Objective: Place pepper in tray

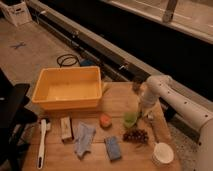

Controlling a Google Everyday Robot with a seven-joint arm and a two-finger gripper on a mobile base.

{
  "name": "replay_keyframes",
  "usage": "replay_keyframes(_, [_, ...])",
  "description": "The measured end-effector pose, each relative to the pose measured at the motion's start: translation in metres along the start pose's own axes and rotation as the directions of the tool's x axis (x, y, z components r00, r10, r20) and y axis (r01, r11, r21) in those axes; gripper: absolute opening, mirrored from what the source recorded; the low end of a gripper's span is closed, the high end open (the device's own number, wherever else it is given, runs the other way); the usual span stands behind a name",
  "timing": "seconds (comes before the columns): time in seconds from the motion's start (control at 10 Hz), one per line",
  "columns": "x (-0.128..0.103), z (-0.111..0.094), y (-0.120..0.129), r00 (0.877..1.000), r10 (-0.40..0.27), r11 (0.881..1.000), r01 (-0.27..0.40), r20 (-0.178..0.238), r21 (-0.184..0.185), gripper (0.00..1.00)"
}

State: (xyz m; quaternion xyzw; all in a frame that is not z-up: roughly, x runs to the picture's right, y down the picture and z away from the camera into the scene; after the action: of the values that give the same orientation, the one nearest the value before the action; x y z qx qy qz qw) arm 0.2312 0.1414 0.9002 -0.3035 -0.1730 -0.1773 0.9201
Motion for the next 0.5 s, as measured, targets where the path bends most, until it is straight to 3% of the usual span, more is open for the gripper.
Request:
replay_keyframes(0.4, [-0.0004, 0.0000, -0.0022, 1.000, -0.003, 1.000, 0.003, -0.003, 0.002, 0.00])
replay_keyframes(0.5, [0.0031, -0.0067, -0.0074, 1.000, 0.008, 1.000, -0.008, -0.016, 0.019, 0.00])
